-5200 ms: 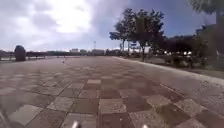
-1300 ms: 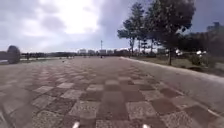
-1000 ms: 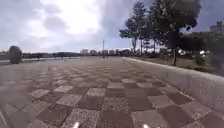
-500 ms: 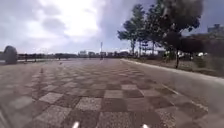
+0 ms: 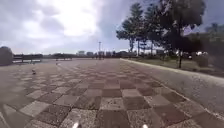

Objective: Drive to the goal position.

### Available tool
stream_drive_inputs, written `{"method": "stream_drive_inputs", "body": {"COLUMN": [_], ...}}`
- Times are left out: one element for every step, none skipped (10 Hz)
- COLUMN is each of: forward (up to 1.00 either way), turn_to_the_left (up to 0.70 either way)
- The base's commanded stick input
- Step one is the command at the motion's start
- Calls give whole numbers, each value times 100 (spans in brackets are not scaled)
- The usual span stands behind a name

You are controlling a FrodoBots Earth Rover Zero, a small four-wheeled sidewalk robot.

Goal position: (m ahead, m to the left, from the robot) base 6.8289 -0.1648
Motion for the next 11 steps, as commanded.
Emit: {"method": "stream_drive_inputs", "body": {"forward": [70, 70, 70, 70, 70, 70, 70, 70, 70, 70, 70], "turn_to_the_left": [0, 0, 0, 0, 0, 0, 0, 0, 0, 0, 0]}}
